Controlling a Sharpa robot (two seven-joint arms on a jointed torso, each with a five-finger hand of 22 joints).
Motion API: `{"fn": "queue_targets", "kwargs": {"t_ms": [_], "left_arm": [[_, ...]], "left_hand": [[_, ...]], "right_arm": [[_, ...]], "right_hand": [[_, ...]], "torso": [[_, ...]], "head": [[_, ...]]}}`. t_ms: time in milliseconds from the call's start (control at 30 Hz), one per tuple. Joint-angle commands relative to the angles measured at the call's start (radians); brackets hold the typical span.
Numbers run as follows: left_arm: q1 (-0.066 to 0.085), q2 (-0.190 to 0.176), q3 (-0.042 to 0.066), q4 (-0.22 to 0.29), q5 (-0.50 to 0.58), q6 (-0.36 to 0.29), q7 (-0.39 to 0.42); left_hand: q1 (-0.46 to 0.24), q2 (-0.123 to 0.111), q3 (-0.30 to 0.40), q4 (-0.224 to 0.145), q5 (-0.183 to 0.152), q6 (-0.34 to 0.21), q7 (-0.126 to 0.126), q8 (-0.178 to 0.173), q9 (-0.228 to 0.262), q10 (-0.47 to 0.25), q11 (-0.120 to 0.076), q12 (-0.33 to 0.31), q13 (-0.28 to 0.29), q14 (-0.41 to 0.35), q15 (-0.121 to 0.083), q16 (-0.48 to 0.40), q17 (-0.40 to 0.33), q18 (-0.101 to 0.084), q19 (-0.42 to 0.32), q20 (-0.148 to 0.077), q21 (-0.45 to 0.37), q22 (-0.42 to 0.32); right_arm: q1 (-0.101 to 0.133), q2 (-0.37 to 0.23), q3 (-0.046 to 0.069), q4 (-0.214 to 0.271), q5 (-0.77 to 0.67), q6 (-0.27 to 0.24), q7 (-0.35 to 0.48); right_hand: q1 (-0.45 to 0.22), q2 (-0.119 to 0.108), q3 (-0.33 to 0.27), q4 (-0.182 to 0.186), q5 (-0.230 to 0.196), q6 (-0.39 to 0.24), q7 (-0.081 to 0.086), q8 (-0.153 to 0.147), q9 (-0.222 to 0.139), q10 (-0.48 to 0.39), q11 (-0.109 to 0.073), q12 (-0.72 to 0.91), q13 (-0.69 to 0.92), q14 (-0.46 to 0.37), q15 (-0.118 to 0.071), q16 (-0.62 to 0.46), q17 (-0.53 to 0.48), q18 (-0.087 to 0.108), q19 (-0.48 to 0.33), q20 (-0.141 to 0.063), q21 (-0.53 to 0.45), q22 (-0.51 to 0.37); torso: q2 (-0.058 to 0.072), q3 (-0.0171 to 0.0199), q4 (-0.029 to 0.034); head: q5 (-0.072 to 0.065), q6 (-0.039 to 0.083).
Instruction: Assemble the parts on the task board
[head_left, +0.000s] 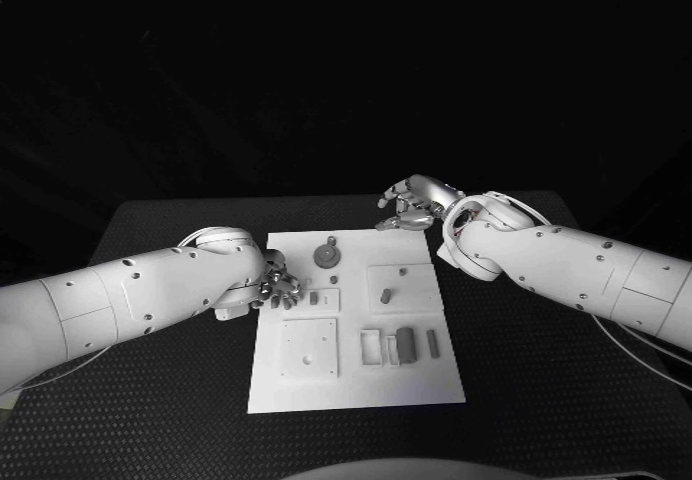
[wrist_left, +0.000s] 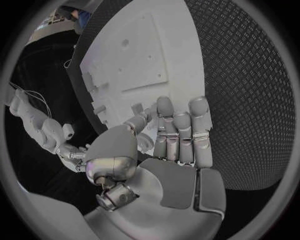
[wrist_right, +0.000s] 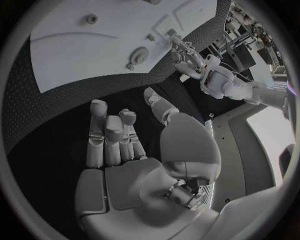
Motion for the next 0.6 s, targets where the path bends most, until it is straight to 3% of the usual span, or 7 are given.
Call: {"fn": "queue_targets", "kwargs": {"t_ms": [33, 333, 600], "left_arm": [[-0.002, 0.002, -0.001, 0.0, -0.006, 0.016, -0.004], [-0.002, 0.001, -0.001, -0.004, -0.006, 0.022, -0.008], [-0.002, 0.001, -0.001, -0.004, -0.006, 0.017, -0.012]], "left_hand": [[0.005, -0.006, -0.002, 0.006, -0.005, -0.002, 0.002, 0.002, 0.002, -0.009, 0.001, 0.004, 0.0, -0.014, -0.003, 0.002, -0.001, 0.037, -0.003, -0.002, 0.004, 0.018], [-0.005, -0.041, -0.015, 0.02, -0.005, -0.008, 0.004, 0.001, 0.004, -0.013, 0.003, 0.003, 0.0, -0.017, -0.002, 0.001, -0.003, 0.037, -0.007, 0.0, 0.003, 0.017], [-0.01, -0.058, -0.019, 0.037, -0.005, -0.013, 0.006, -0.002, 0.005, -0.017, 0.004, 0.002, -0.001, -0.019, -0.001, -0.001, -0.004, 0.038, -0.009, 0.0, 0.0, 0.016]], "right_arm": [[0.0, -0.001, 0.0, 0.002, 0.0, 0.013, 0.0], [0.0, -0.001, 0.0, 0.002, 0.0, 0.012, -0.002], [0.0, -0.001, 0.0, 0.002, 0.0, 0.012, -0.003]], "right_hand": [[-0.011, -0.002, -0.001, 0.005, -0.002, 0.0, 0.006, 0.005, -0.002, -0.005, 0.0, 0.006, -0.001, -0.005, 0.001, -0.004, -0.001, 0.03, -0.001, -0.007, -0.006, 0.016], [-0.012, -0.003, -0.001, 0.006, -0.002, -0.001, 0.006, 0.005, -0.002, -0.006, 0.0, 0.006, -0.002, -0.005, 0.001, -0.004, -0.001, 0.03, -0.001, -0.006, -0.006, 0.016], [-0.012, -0.002, 0.0, 0.007, -0.002, 0.0, 0.006, 0.005, -0.002, -0.006, 0.0, 0.007, -0.002, -0.006, 0.001, -0.004, -0.001, 0.03, -0.001, -0.007, -0.006, 0.016]], "torso": [[0.0, -0.0001, 0.0004], [0.0, -0.001, 0.0004], [0.0, -0.0012, 0.001]], "head": [[0.0, 0.0], [-0.001, 0.0], [0.0, -0.001]]}}
